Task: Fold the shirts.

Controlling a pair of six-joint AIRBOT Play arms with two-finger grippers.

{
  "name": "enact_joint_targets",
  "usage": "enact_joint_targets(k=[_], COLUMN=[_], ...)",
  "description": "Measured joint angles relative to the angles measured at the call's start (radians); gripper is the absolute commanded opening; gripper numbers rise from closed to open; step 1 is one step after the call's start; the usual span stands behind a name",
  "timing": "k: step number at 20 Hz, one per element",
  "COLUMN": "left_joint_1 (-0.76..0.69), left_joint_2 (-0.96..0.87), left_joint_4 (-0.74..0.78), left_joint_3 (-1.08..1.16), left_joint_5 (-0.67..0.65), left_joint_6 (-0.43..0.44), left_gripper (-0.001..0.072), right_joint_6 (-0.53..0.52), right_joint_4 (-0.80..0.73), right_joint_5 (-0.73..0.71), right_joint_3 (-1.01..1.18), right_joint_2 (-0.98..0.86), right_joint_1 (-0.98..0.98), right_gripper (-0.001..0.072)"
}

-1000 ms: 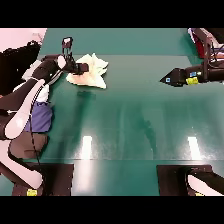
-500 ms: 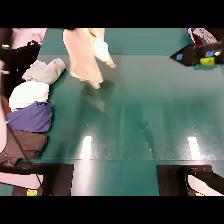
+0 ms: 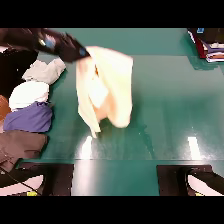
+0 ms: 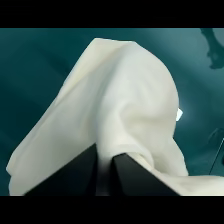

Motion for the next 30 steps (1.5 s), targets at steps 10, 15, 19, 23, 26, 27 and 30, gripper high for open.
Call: enact_joint_targets(k=[10,15,19,23,26,27,30], left_joint_1=[0.128,0.185,0.196,0.199,0.200,0.200,0.200], left_joint_2=[0.000,0.129,0.244,0.287,0.295,0.296,0.297], left_joint_4=[0.073,0.144,0.158,0.107,0.026,0.001,-0.074], left_joint_3=[-0.276,-0.555,-0.849,-1.062,-1.155,-1.175,-1.205], left_joint_5=[-0.038,-0.114,-0.091,0.004,0.103,0.134,0.222], left_joint_6=[-0.121,-0.181,-0.210,-0.222,-0.205,-0.199,-0.174], left_gripper=[0.0543,0.0544,0.0544,0.0544,0.0544,0.0544,0.0543], right_joint_6=[0.018,0.019,0.019,0.020,0.020,0.020,0.021], right_joint_4=[-0.006,-0.007,-0.006,-0.006,-0.005,-0.005,-0.004], right_joint_5=[0.048,0.073,0.077,0.080,0.080,0.080,0.080], right_joint_3=[0.014,0.014,0.014,0.014,0.014,0.014,0.014], right_joint_2=[0.002,0.002,0.002,0.002,0.002,0.002,0.002], right_joint_1=[0.010,0.010,0.010,0.010,0.010,0.010,0.010], right_gripper=[0.0016,0.0016,0.0016,0.0016,0.0016,0.0016,0.0016])
